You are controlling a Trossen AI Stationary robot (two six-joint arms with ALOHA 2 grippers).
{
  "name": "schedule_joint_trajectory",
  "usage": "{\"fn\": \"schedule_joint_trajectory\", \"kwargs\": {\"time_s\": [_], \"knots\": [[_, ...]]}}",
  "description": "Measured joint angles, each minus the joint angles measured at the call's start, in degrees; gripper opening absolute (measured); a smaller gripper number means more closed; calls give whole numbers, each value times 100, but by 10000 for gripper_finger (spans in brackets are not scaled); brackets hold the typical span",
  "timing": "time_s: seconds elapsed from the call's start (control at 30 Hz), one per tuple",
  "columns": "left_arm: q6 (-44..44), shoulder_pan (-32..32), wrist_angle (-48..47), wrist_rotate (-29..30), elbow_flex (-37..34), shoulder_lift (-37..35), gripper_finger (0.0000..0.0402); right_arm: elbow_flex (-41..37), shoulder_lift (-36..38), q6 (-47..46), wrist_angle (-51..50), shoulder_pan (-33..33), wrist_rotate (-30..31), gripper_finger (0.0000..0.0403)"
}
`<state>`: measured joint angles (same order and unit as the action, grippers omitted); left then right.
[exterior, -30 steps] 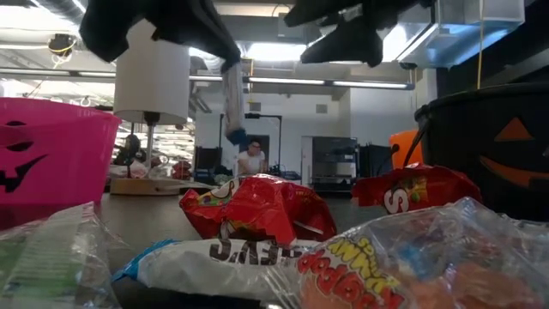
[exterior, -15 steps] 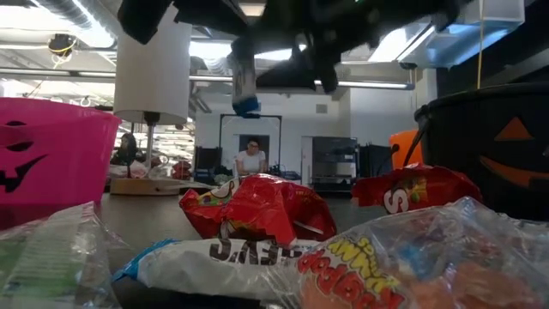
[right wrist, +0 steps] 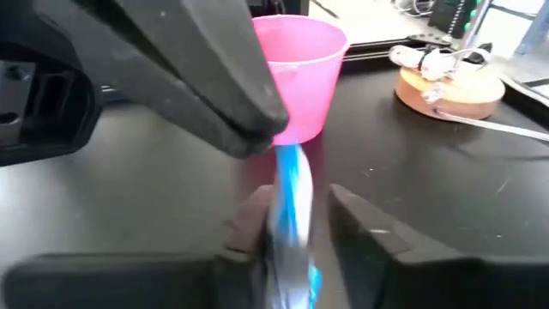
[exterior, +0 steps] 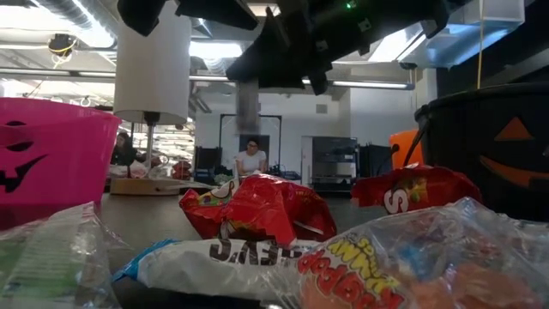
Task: Sort candy
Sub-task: Put the white chocolate into the black bucket
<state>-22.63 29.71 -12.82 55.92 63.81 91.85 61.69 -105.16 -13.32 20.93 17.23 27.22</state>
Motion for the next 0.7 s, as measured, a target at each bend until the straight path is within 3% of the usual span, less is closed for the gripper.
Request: {"fn": "schedule_joint_trajectory", "kwargs": {"time_s": [0.3, 0.5, 0.7], "knots": [[149, 29, -2, -4, 0, 0, 0, 0, 2, 15, -5, 2, -378, 5], [445, 67, -256, -255, 0, 0, 0, -3, 124, 22, -349, 1, -374, 27], [1995, -178, -1571, -1066, -40, 0, 0, -4, 698, -11, -1592, 0, 449, 44]]}}
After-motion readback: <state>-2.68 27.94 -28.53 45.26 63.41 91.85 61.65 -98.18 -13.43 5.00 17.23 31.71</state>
